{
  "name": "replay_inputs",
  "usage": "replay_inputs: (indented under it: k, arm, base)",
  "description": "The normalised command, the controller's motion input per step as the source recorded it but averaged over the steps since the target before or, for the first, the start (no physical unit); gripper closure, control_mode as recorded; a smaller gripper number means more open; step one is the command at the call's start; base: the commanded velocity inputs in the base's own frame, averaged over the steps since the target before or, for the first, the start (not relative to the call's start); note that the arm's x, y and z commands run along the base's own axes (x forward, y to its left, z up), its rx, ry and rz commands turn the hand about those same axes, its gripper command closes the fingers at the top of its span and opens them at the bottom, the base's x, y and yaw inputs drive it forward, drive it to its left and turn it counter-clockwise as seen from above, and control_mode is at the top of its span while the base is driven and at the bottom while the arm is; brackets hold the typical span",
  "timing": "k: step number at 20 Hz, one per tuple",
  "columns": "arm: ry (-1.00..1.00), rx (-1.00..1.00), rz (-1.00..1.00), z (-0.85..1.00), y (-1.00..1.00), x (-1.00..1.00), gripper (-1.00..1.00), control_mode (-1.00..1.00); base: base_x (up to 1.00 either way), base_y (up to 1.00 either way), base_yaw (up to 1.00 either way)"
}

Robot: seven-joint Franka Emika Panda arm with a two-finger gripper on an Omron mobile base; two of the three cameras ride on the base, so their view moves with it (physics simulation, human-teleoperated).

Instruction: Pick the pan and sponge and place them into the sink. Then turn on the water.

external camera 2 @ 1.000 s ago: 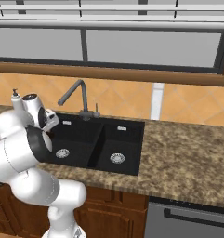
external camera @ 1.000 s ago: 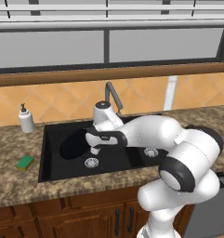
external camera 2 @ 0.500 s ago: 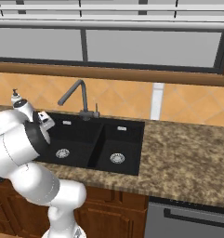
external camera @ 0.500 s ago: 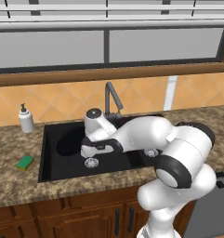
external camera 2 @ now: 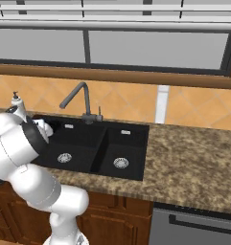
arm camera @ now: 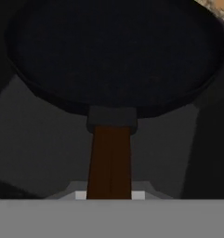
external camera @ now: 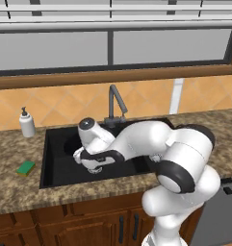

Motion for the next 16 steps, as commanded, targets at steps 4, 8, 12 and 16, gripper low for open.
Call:
replay_inputs:
  k: [4,8,12,16]
  arm:
    - [0.02,0.14,-0.57,0.0,0.08,0.0,1.0,-1.0]
    - [0.08,0.14,-0.62,0.0,0.08,0.0,1.0,-1.0]
    - [0.07,0.13,-0.63,0.0,0.14,0.0,1.0,-1.0]
    - [0.08,0.12,-0.63,0.0,0.17,0.0,1.0,-1.0]
  base:
    - [0.0,0.0,0.0]
    - [0.0,0.0,0.0]
    - [0.0,0.0,0.0]
    - [0.0,0.0,0.0]
